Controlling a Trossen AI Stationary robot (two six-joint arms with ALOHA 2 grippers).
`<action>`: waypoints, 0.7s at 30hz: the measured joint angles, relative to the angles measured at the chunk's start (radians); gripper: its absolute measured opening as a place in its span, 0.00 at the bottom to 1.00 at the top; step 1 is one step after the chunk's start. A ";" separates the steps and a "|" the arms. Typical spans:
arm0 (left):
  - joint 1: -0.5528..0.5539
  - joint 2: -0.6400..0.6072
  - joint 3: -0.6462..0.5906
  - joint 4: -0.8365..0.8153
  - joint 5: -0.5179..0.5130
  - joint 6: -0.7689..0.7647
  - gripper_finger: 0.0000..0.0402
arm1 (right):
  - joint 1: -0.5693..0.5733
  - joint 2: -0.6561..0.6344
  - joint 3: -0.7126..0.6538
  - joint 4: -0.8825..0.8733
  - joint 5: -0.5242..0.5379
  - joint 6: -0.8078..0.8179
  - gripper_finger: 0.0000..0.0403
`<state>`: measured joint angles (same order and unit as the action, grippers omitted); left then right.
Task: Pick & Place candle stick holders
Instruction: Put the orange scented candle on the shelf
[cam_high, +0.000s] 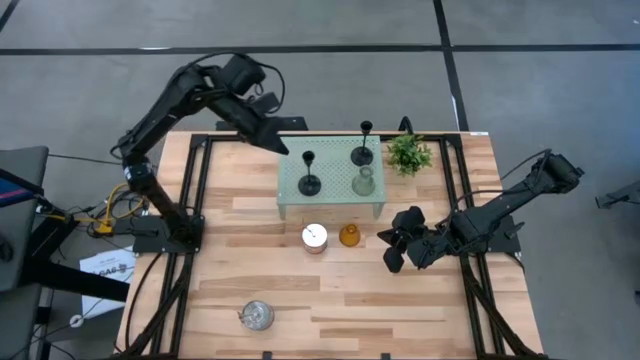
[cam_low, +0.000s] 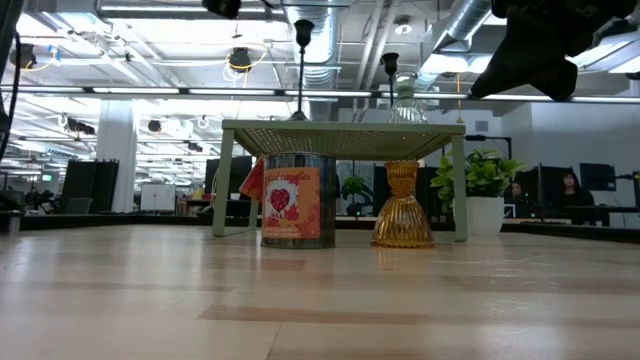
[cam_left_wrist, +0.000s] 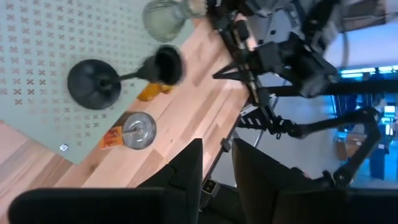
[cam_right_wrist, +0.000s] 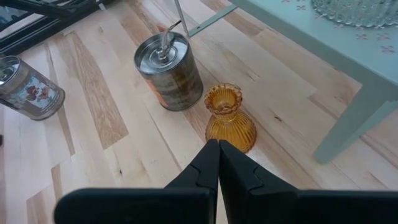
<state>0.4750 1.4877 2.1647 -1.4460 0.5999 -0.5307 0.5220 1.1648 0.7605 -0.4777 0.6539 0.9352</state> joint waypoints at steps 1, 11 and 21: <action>-0.006 -0.014 0.000 0.003 0.000 0.007 0.22 | 0.000 0.000 0.000 0.000 -0.001 0.000 0.00; -0.186 -0.140 0.000 0.106 -0.103 0.162 0.21 | 0.000 0.000 0.000 0.027 -0.036 0.000 0.00; -0.499 -0.130 0.000 0.149 -0.390 0.273 0.13 | 0.000 0.000 0.000 0.127 -0.082 -0.002 0.00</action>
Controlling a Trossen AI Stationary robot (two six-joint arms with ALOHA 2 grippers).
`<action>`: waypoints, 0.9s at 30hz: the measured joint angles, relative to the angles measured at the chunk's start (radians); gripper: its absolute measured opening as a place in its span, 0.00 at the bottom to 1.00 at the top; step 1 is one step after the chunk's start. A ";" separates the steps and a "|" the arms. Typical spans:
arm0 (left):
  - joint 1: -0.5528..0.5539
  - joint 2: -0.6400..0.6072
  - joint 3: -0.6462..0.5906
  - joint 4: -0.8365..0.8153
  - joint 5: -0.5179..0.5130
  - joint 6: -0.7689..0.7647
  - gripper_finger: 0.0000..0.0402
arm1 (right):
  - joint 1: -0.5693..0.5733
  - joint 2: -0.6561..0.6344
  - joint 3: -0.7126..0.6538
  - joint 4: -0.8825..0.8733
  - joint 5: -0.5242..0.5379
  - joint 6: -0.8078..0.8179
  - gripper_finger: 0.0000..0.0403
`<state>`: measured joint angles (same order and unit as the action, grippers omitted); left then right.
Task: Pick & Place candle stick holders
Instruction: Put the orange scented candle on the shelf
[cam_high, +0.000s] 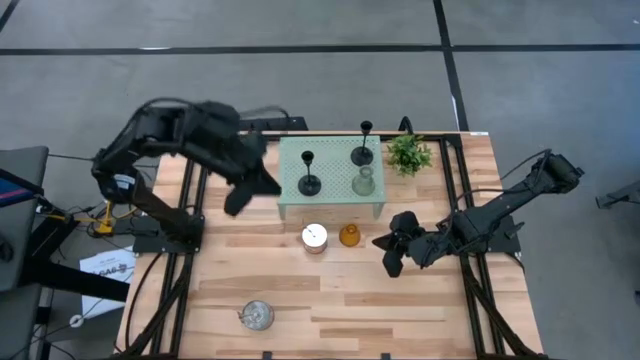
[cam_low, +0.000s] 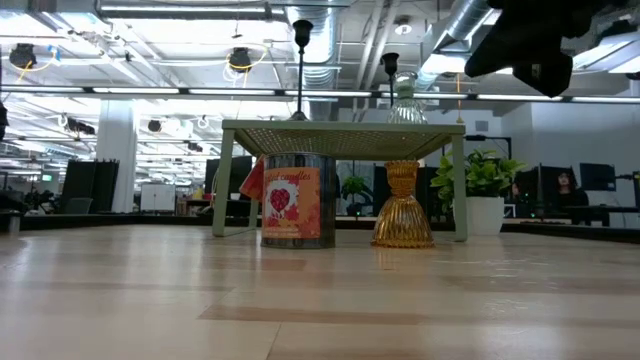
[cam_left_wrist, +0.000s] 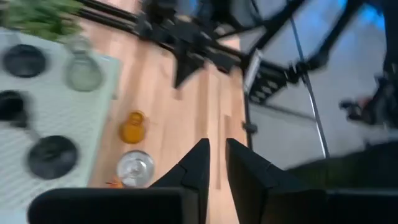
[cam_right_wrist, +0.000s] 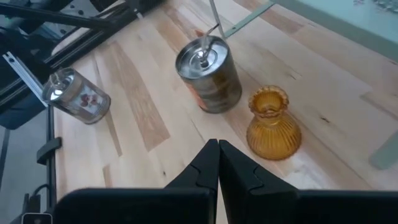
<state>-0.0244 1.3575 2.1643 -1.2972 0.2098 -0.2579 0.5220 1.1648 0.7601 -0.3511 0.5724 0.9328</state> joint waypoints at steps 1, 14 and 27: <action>-0.023 0.006 -0.001 0.001 -0.001 0.012 0.12 | 0.000 0.000 0.000 0.001 0.000 0.000 0.00; -0.099 0.081 0.000 0.079 0.064 0.015 0.09 | 0.000 0.000 0.001 0.023 0.000 0.000 0.00; -0.114 0.129 0.000 0.093 0.058 -0.014 0.05 | -0.003 0.000 0.001 0.059 -0.044 0.003 0.00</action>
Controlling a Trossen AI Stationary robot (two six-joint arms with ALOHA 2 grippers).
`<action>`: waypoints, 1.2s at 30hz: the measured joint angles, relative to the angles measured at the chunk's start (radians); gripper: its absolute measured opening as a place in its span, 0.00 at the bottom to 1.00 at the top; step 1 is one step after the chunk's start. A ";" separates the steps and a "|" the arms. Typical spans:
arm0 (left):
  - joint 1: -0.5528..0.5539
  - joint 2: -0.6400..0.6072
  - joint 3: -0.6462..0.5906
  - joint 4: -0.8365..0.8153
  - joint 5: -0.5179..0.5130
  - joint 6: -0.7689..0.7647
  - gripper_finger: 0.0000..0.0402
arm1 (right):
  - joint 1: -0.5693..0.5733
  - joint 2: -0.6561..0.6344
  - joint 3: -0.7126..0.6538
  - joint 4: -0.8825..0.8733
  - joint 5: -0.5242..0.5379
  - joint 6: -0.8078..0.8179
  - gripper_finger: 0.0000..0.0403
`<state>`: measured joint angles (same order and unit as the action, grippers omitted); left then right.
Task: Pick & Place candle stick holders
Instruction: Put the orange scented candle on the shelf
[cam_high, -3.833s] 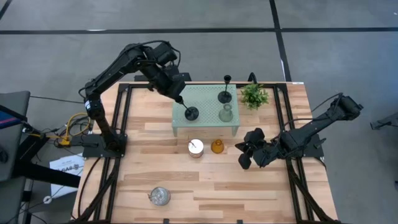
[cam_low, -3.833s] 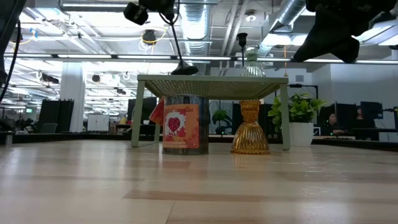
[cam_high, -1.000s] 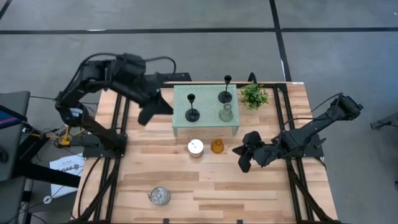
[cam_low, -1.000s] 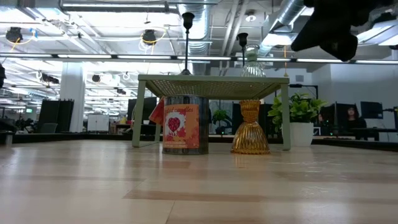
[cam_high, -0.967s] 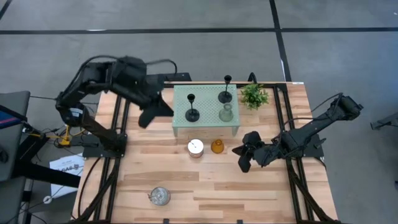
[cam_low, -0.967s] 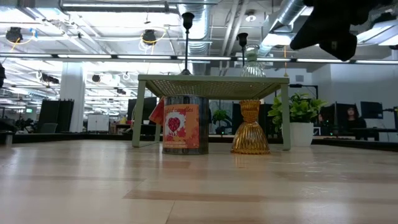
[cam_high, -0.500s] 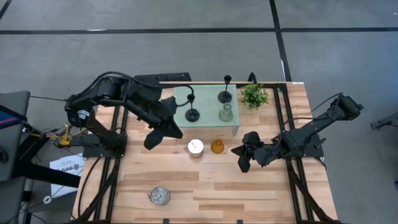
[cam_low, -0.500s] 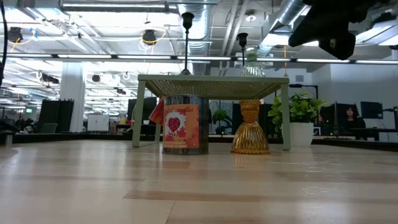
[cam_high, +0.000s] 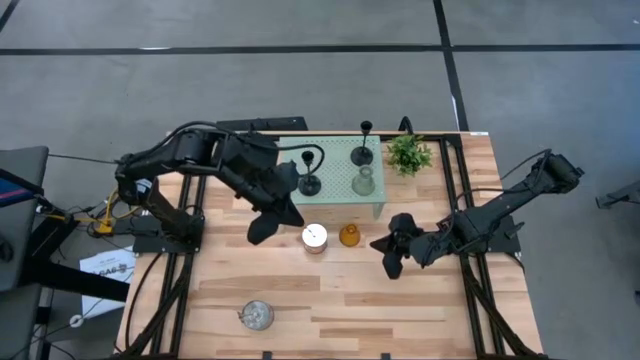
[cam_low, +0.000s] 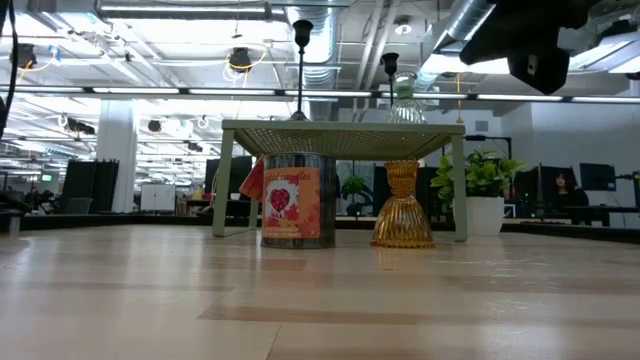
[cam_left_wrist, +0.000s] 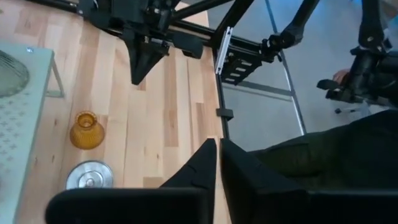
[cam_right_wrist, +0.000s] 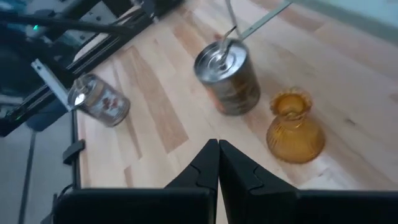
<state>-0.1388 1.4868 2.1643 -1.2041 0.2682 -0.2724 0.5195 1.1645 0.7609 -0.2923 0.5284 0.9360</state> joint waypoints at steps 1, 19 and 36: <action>-0.010 -0.002 0.000 0.001 -0.018 0.010 0.03 | 0.000 0.000 0.000 0.000 -0.011 0.000 0.00; -0.301 -0.087 0.000 -0.211 -0.485 -0.039 0.01 | 0.000 0.000 0.000 -0.006 -0.010 -0.002 0.00; -0.555 -0.170 -0.218 -0.358 -0.697 -0.307 0.01 | -0.020 0.000 0.000 -0.006 -0.005 -0.003 0.00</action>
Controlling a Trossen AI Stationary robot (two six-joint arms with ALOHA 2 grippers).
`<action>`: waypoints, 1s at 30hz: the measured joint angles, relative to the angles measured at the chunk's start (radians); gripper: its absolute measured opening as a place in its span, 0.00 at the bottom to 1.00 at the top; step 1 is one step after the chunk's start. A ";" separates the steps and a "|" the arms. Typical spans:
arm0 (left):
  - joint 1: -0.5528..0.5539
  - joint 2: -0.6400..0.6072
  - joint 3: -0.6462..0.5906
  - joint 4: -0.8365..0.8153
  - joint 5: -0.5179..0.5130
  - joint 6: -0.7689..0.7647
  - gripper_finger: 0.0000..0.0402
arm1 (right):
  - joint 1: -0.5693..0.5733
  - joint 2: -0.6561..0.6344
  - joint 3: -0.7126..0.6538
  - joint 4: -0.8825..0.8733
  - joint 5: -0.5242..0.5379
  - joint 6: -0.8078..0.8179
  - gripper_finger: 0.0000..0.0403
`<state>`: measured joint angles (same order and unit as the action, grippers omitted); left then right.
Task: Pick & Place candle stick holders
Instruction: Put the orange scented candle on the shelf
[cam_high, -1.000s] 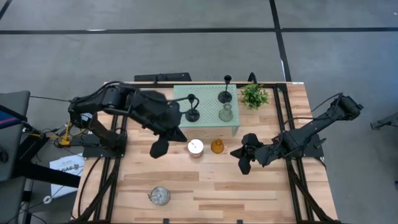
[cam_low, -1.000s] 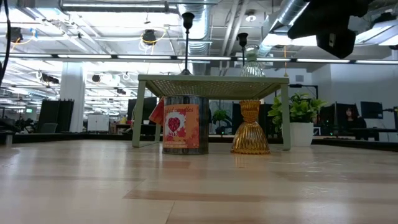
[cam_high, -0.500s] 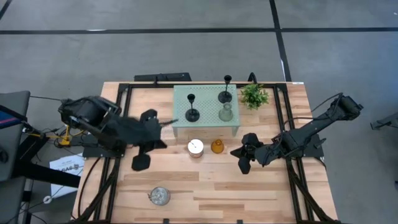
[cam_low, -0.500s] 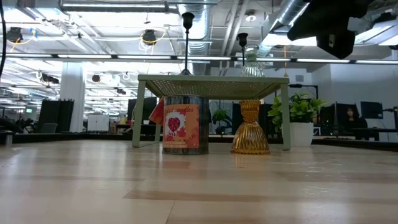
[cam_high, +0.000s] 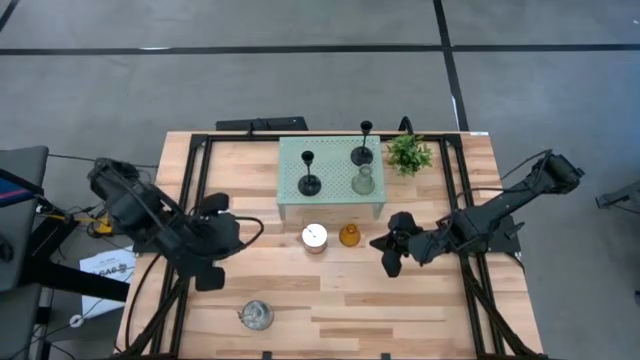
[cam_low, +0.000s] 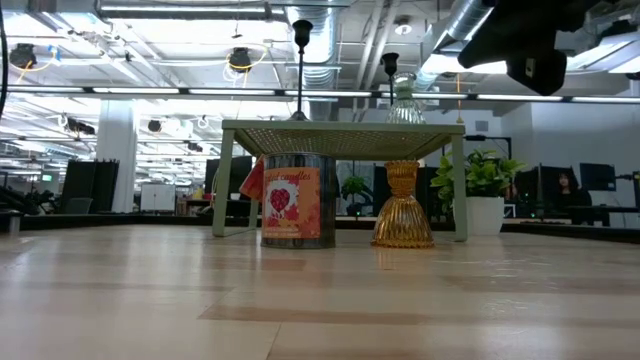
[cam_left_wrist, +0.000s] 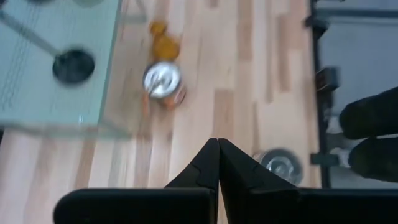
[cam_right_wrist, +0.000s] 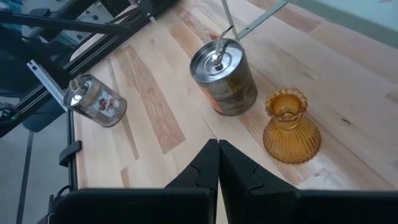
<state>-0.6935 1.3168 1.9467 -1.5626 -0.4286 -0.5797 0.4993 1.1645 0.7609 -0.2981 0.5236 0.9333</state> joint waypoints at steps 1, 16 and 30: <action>-0.003 -0.019 -0.047 0.000 -0.002 -0.025 0.01 | -0.003 0.000 0.000 0.000 0.000 0.000 0.00; -0.006 -0.369 -0.794 0.559 0.078 -0.129 0.01 | -0.011 0.000 0.000 0.000 -0.032 0.002 0.00; -0.005 -0.524 -1.193 0.897 0.077 -0.136 0.01 | -0.010 0.000 0.000 -0.006 -0.056 -0.001 0.00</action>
<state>-0.6983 0.7924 0.7540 -0.6651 -0.3515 -0.7160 0.4889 1.1645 0.7609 -0.3043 0.4679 0.9325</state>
